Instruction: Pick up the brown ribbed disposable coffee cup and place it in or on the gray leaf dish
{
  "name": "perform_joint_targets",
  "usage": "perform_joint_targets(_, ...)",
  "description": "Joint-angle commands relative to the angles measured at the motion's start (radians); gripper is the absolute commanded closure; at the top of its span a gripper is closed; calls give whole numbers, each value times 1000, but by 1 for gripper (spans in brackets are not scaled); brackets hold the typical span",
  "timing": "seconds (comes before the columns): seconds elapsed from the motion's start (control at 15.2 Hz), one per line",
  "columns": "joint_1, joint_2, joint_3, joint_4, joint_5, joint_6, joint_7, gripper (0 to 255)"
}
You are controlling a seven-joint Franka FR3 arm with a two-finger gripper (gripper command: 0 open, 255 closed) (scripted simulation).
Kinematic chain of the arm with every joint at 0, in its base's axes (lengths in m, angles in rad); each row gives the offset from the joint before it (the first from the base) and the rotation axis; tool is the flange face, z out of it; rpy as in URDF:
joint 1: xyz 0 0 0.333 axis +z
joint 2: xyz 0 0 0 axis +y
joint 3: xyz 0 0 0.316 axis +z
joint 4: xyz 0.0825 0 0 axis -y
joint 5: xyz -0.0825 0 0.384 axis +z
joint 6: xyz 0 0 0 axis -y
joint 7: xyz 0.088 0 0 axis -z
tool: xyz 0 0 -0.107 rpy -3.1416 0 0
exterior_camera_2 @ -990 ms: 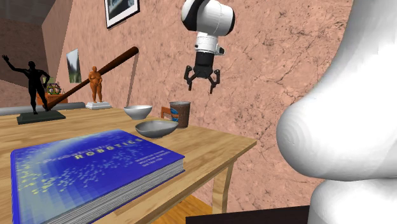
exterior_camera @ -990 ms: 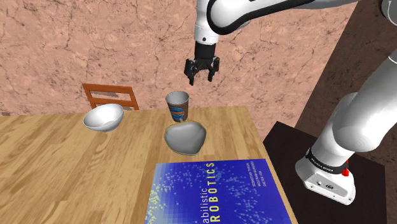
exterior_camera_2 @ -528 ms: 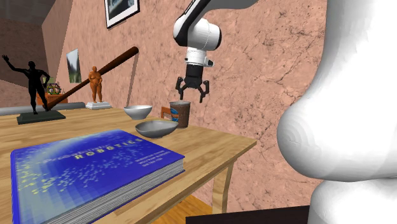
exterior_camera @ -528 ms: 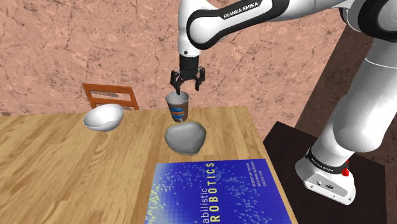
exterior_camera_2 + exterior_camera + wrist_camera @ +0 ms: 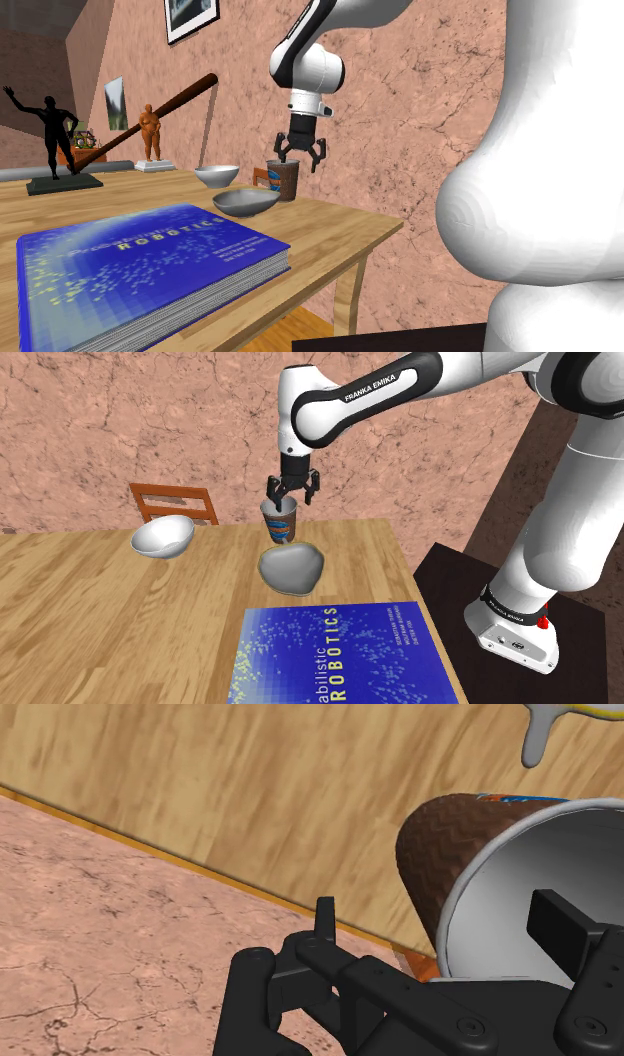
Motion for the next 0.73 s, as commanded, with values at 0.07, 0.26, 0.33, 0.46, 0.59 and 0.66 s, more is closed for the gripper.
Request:
perform_joint_targets(0.07, 0, 1, 0, -2, 0, 3, -1, 0)
perform_joint_targets(0.26, 0, 1, 0, -2, 0, 3, -1, 0)
perform_joint_targets(0.33, 0, 1, 0, -1, 0, 3, -1, 255)
perform_joint_targets(0.46, 0, 1, 0, -1, 0, 3, -1, 255)
perform_joint_targets(0.59, 0, 1, 0, -1, 0, 3, -1, 255)
perform_joint_targets(0.66, 0, 1, 0, -1, 0, 2, -1, 255)
